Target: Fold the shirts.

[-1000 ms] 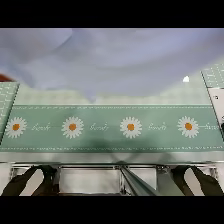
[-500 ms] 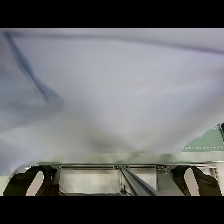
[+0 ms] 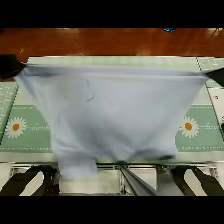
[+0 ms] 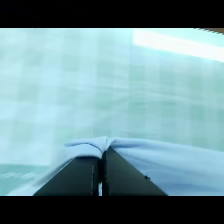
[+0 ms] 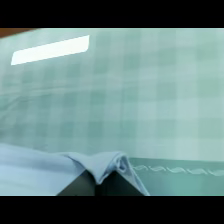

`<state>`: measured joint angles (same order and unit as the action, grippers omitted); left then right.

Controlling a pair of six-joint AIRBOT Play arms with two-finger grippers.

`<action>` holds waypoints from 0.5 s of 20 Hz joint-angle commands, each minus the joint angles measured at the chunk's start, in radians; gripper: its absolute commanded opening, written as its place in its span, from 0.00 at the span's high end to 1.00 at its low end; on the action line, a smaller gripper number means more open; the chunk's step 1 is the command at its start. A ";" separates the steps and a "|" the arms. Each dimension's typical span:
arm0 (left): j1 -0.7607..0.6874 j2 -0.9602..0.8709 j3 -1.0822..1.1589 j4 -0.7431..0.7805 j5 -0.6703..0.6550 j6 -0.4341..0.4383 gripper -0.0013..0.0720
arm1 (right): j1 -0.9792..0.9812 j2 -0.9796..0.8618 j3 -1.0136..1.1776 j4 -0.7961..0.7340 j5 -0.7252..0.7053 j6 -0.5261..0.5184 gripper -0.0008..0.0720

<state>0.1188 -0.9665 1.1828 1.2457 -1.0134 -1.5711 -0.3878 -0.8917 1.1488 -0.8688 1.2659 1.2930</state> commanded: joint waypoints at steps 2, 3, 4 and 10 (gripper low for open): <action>-0.001 -0.396 0.058 -0.200 0.214 0.036 0.95 | 0.130 -0.416 0.040 0.065 -0.221 -0.064 0.96; -0.001 -0.490 0.132 -0.208 0.208 0.035 0.95 | 0.136 -0.512 0.103 0.067 -0.235 -0.053 0.96; -0.001 -0.569 0.204 -0.211 0.188 0.029 0.95 | 0.136 -0.610 0.180 0.067 -0.233 -0.031 0.96; 0.000 -0.876 0.572 -0.208 -0.027 -0.031 0.95 | 0.135 -0.941 0.540 0.052 -0.127 0.110 0.96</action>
<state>0.1181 -1.7100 1.6112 1.0531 -0.9401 -1.5749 -0.2588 -1.6913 1.5528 -0.8158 1.1000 1.3422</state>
